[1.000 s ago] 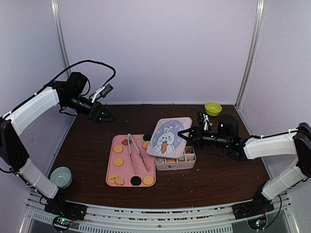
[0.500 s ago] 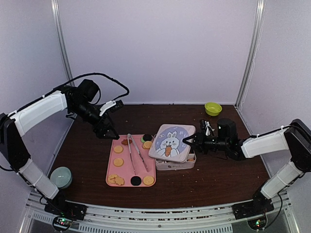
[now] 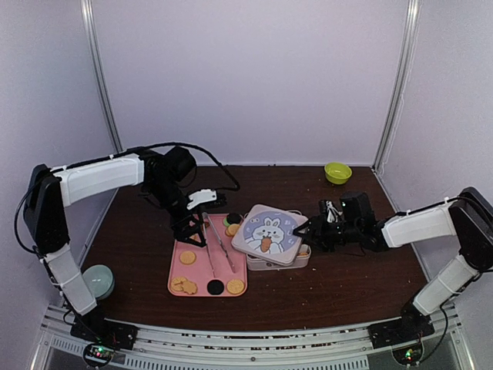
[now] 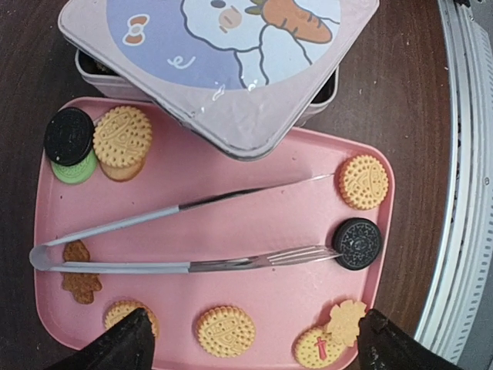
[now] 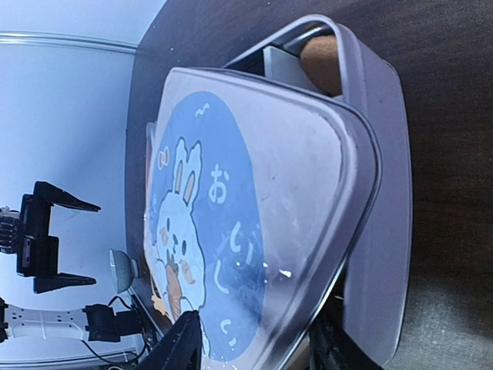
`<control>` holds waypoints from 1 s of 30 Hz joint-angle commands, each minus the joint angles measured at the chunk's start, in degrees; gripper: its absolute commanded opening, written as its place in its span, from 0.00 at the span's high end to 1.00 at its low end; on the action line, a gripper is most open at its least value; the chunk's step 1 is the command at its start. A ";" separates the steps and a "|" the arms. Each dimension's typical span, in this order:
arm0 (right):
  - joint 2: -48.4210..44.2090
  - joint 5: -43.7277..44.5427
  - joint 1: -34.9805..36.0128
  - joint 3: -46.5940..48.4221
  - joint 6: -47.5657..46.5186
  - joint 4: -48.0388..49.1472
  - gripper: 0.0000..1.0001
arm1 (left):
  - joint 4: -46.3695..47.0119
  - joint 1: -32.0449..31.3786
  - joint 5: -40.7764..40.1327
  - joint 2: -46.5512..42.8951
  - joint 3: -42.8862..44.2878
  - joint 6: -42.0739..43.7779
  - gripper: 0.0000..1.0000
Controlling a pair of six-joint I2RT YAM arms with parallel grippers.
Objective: Pack the cookies
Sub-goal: Place the box lid on the packing box.
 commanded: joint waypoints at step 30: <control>0.11 19.55 2.77 17.76 -14.10 -34.59 0.56 | 7.98 -4.24 -7.35 14.23 9.35 -0.70 0.27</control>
